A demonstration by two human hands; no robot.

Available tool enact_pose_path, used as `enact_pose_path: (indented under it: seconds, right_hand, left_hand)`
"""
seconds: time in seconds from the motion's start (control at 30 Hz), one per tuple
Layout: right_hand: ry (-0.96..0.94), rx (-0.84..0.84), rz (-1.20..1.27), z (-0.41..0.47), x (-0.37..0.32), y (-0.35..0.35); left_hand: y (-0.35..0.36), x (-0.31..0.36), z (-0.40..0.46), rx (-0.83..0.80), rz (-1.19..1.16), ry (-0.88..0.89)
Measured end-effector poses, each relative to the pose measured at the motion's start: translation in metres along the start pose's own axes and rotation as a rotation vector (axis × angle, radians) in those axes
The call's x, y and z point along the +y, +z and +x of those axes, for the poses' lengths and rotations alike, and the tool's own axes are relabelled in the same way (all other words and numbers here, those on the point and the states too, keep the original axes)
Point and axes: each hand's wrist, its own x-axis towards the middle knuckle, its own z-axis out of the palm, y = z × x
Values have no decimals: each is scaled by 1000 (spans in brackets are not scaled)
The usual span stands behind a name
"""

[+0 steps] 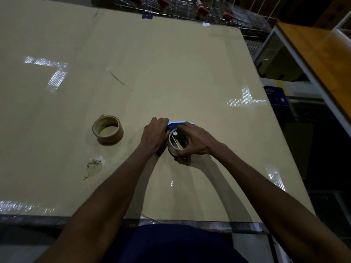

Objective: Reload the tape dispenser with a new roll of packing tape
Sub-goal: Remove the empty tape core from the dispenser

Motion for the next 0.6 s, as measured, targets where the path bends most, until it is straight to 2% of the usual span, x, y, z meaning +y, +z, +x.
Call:
enact_pose_path:
  seconds: [0.23,0.47,0.6]
  right_hand:
    - [-46,-78,74,6,6,-21]
    - [8,60,364,2,10,-43]
    - [16,155,564,5,6,-64]
  left_hand:
    - [-2,7,-1,-35,101,2]
    - [-3,6,0,-64,73,-38]
    - [-2,-3,11,-154,-11,-45]
